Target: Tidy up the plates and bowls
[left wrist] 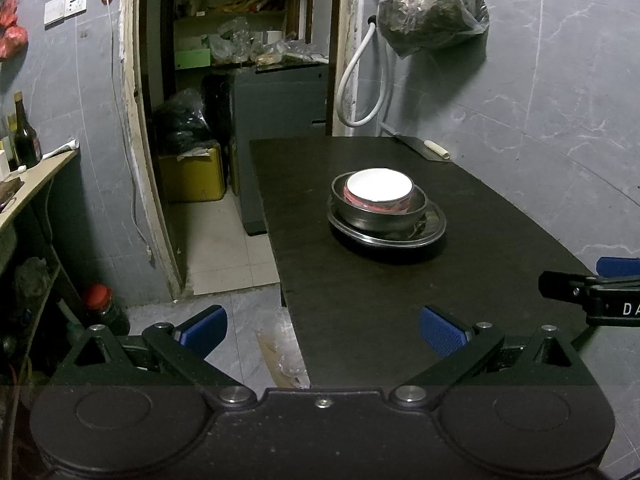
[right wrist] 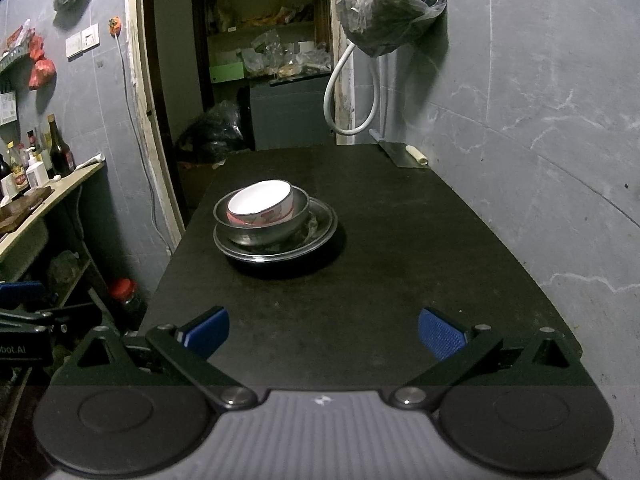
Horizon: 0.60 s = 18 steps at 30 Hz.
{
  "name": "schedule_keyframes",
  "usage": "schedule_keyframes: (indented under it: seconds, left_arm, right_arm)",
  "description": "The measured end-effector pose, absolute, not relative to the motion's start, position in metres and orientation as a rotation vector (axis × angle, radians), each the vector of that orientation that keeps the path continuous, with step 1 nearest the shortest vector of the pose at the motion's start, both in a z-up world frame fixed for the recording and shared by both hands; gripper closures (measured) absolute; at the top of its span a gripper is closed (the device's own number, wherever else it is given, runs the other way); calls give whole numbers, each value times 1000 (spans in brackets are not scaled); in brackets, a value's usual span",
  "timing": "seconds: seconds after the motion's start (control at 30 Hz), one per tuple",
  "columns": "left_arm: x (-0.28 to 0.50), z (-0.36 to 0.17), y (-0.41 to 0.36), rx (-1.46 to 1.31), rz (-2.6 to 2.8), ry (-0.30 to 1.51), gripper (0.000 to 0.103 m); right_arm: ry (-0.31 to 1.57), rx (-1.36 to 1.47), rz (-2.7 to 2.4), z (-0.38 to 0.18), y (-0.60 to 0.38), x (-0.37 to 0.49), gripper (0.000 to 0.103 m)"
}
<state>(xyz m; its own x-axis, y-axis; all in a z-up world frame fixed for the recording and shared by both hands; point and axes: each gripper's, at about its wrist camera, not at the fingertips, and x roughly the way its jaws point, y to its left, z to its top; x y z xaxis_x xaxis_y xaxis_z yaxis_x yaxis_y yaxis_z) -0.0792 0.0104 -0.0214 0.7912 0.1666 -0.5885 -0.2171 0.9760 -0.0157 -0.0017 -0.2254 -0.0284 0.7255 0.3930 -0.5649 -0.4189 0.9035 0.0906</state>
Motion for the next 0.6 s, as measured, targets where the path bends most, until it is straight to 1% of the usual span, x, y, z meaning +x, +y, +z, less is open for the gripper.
schedule_keyframes:
  seconds: [0.6]
  left_arm:
    - [-77,-16,11,-77,211,614,1]
  right_arm:
    - [598,-39,457,-25,-228,-2,0]
